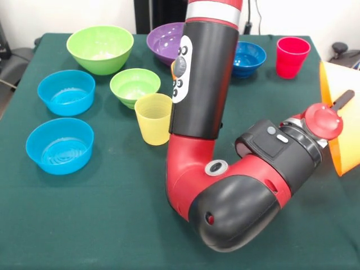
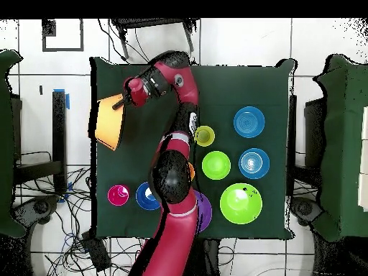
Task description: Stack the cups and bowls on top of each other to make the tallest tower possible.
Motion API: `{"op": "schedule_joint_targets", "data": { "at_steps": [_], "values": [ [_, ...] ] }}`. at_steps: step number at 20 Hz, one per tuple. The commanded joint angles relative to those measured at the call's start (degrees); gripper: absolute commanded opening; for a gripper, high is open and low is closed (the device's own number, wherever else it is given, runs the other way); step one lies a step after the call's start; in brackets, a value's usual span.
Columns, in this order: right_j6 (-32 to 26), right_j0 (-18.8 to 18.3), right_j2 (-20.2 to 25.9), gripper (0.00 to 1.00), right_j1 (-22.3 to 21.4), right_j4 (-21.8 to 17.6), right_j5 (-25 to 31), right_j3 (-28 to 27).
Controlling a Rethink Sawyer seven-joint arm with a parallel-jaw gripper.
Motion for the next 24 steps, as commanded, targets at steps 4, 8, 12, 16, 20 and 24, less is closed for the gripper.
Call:
{"op": "schedule_joint_targets", "data": {
  "at_steps": [4,8,12,16,20,24],
  "values": [
    [-35.20,-1.08,-14.31,0.00,0.51,0.26,11.23,-1.02],
    [-38.44,-1.17,-15.56,0.00,0.66,0.26,13.12,-0.65],
    [-46.47,-1.52,-19.98,0.00,0.04,0.22,16.00,0.59],
    [-54.31,-1.63,-24.83,0.00,-0.61,0.16,19.61,1.89],
    [-60.41,-1.80,-27.62,0.00,-0.56,-0.75,23.19,2.89],
    [-66.26,-2.18,-30.75,0.00,-0.75,-3.15,26.26,4.19]
  ]
}}
